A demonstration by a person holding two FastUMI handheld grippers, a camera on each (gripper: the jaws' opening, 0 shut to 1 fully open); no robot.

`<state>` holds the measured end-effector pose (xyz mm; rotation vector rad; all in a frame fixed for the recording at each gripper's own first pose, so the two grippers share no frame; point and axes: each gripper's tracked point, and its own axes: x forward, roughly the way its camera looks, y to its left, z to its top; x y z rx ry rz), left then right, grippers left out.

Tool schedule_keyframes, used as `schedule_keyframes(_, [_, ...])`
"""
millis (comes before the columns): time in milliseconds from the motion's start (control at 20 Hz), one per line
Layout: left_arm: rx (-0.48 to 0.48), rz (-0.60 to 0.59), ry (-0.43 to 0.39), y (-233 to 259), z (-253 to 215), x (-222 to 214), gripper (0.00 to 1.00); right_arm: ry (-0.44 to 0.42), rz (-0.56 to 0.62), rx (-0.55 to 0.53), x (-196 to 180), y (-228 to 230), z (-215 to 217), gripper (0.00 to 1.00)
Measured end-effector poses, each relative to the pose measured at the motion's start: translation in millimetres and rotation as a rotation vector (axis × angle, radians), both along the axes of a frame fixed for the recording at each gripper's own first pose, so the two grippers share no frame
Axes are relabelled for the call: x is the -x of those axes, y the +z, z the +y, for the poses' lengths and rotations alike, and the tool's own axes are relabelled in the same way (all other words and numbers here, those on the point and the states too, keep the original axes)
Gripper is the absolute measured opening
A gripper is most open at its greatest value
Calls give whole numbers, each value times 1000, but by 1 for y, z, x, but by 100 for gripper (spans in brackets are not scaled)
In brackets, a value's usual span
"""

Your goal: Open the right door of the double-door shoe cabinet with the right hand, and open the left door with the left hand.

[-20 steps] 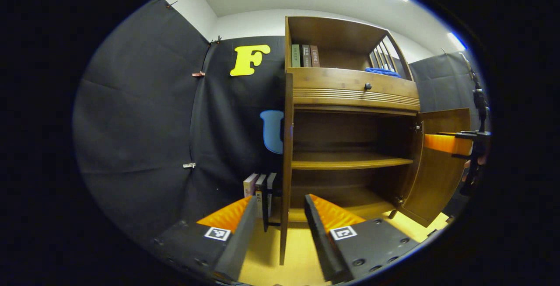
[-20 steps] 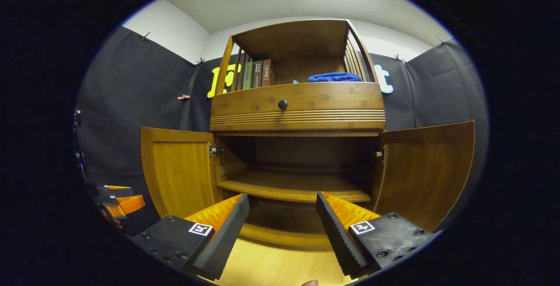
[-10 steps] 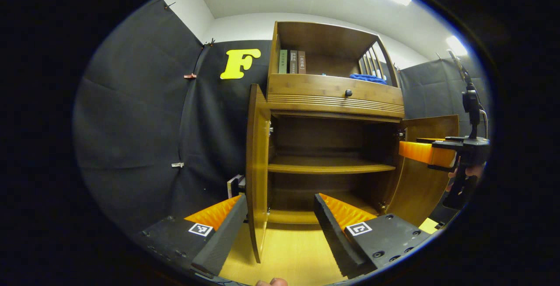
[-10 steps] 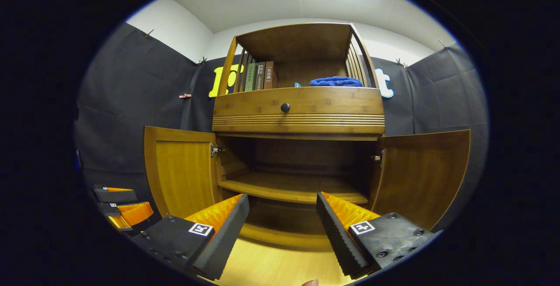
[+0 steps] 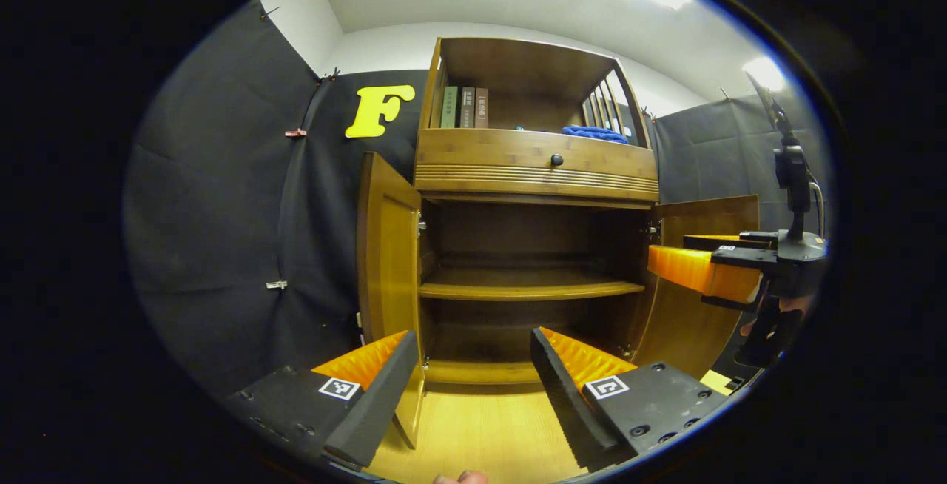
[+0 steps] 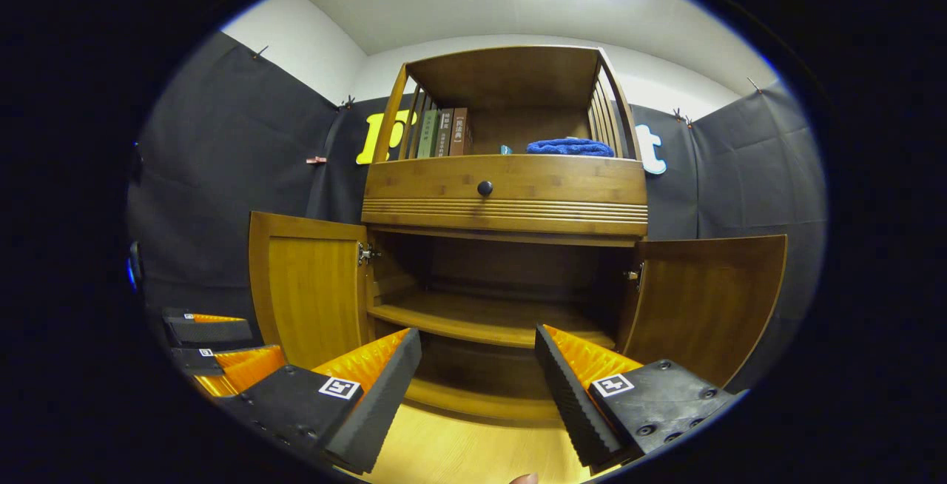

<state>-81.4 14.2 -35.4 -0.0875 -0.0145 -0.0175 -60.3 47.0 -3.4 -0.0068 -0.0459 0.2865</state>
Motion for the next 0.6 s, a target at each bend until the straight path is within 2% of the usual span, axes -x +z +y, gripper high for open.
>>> schedule_keyframes(150, [11,-6,-15,5,-8,-8,95,-1,-14,4,-3,3,2,100])
schedule_keyframes(200, [13,-3,-19,4,-11,-9,96,-4,-16,5,-4,3,1,98])
schedule_keyframes(300, [10,7,-30,0,-16,-11,95,-8,-13,11,-4,-1,3,100])
schedule_keyframes(600, [0,22,-42,-10,-17,-12,95,-11,1,24,-4,-13,5,98])
